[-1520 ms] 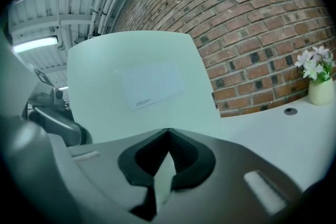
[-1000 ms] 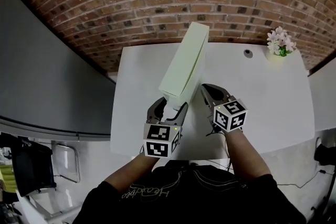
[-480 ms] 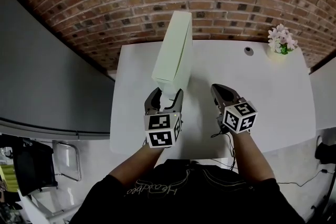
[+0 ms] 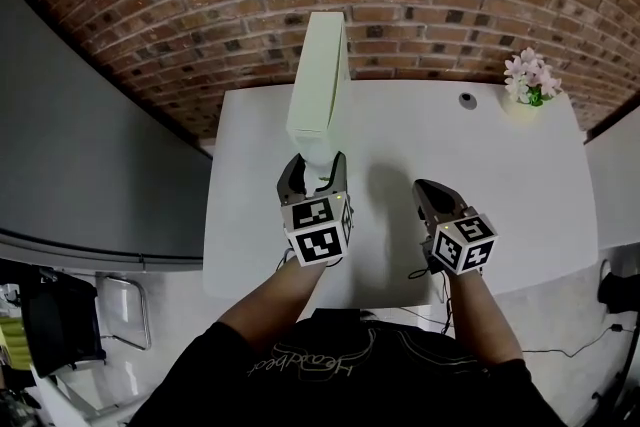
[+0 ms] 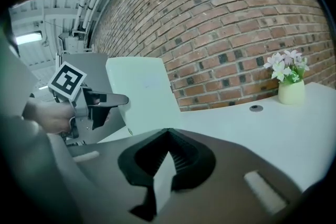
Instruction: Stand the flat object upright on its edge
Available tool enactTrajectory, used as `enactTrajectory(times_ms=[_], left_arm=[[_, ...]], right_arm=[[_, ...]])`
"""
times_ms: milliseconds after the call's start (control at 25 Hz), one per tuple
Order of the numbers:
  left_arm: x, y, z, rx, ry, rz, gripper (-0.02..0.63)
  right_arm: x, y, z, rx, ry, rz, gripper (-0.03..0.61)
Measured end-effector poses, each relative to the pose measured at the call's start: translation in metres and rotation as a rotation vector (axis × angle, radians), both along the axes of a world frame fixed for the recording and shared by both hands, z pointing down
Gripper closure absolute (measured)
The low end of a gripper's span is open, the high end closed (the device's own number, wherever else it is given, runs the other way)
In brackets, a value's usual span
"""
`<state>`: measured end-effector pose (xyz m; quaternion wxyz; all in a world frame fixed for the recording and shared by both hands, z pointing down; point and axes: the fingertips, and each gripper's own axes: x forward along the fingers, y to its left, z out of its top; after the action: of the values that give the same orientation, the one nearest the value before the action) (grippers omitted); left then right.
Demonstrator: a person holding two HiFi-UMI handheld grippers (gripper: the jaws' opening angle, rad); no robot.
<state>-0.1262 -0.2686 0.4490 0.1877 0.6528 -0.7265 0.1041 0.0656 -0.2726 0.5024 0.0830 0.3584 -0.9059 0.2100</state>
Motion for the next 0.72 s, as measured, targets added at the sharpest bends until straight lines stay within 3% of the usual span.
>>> enactTrajectory(times_ms=[720], left_arm=[[0.002,-0.051,0.001,0.010,-0.006,-0.103,0.330]], right_arm=[[0.027,0.017,0.000,-0.006,0.031,0.025,0.574]])
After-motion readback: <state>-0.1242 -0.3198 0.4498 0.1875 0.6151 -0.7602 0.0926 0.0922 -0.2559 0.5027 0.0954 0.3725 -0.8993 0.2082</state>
